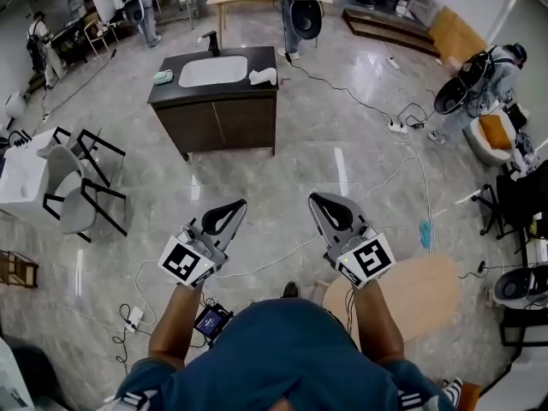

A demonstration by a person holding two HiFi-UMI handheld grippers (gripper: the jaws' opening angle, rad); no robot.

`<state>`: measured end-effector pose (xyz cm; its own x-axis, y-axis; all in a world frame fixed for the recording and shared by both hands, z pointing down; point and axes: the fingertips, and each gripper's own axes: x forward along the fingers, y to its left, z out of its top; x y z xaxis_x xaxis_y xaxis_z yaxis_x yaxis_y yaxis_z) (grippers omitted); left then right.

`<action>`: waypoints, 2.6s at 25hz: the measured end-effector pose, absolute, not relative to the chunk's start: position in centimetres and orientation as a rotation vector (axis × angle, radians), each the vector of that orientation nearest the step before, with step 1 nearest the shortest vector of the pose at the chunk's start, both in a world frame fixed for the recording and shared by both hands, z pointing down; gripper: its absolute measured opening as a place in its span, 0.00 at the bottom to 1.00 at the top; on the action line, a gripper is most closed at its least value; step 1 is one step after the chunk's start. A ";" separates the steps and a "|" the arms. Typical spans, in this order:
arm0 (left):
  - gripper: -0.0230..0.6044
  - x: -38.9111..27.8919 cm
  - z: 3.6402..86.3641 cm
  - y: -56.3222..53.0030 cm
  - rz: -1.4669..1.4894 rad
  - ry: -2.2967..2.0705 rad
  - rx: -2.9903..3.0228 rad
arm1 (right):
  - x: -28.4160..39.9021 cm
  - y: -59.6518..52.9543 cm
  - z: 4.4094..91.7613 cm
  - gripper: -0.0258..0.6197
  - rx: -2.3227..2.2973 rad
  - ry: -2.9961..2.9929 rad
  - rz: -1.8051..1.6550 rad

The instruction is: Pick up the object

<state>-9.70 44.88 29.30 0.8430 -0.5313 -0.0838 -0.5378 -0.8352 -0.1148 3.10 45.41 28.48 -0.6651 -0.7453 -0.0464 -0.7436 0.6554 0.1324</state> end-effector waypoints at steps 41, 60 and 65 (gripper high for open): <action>0.04 -11.4 29.4 27.8 0.122 0.767 -2.913 | 0.4 29.3 28.3 0.06 1.322 -2.800 -0.231; 0.04 -8.4 29.9 20.3 0.083 0.872 -2.885 | 2.8 21.1 28.8 0.06 1.197 -2.878 -0.216; 0.04 -5.6 30.2 18.1 0.068 0.905 -2.869 | 5.1 19.1 28.9 0.06 1.150 -2.905 -0.220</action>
